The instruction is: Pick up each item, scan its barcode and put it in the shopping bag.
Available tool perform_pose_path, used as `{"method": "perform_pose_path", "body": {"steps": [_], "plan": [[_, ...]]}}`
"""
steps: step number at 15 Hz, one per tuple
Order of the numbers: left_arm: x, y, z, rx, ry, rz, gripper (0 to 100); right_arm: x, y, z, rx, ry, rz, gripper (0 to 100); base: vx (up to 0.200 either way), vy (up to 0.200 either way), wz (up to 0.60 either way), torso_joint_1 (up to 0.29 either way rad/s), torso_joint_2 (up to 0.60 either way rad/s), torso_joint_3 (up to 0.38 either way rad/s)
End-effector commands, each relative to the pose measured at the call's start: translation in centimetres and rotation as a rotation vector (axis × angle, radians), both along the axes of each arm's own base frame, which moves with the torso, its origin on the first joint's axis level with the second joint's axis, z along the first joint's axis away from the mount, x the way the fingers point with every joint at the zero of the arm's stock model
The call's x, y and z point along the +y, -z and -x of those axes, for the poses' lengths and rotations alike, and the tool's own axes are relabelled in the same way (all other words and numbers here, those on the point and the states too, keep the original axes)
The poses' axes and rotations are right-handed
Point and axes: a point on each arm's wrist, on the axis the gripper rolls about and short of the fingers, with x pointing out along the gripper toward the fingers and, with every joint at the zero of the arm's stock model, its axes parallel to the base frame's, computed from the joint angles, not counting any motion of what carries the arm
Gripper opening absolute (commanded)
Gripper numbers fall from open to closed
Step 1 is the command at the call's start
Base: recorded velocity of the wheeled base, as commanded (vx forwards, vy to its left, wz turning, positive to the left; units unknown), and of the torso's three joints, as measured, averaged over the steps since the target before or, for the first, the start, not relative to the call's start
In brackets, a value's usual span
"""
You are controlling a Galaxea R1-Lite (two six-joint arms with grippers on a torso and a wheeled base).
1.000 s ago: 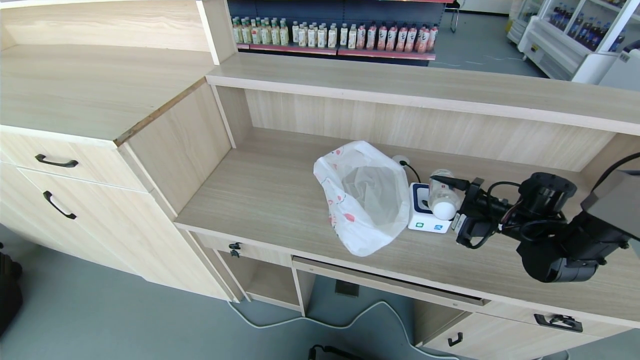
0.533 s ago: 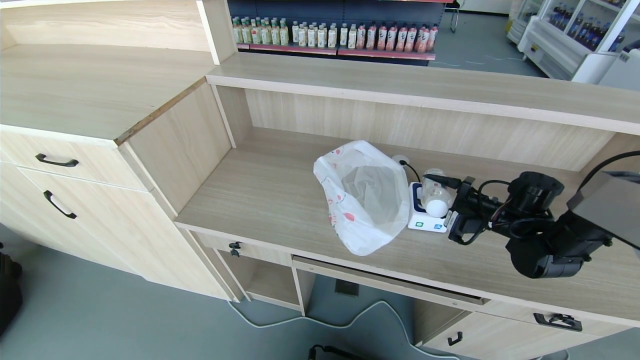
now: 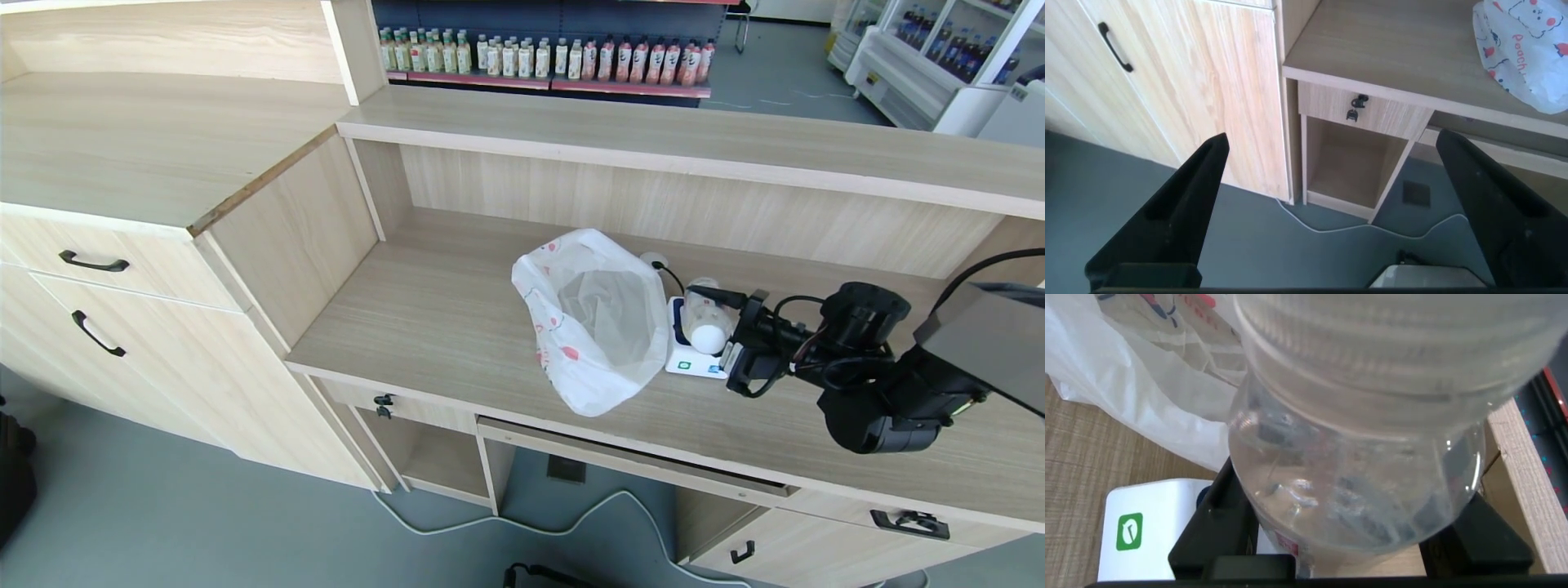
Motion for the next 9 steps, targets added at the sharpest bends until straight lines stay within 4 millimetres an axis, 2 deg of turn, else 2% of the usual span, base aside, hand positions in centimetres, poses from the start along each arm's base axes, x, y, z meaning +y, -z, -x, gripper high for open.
{"method": "perform_pose_path", "body": {"steps": [1, 7, 9], "plan": [[0.0, 0.0, 0.0, -0.001, 0.000, 0.000, 100, 0.0, -0.2, 0.0, -0.003, -0.002, -0.012, 0, 0.000, 0.000, 0.00, 0.000, 0.00, 0.000], [0.0, 0.0, 0.0, -0.001, 0.000, 0.000, 100, 0.4, 0.1, -0.2, 0.004, -0.013, -0.023, 0, 0.000, 0.000, 0.00, 0.000, 0.00, 0.000], [0.0, 0.0, 0.0, -0.001, 0.000, 0.000, 100, -0.4, -1.2, 0.2, 0.010, 0.003, -0.056, 0, 0.000, 0.000, 0.00, 0.000, 0.00, 0.000]]}}
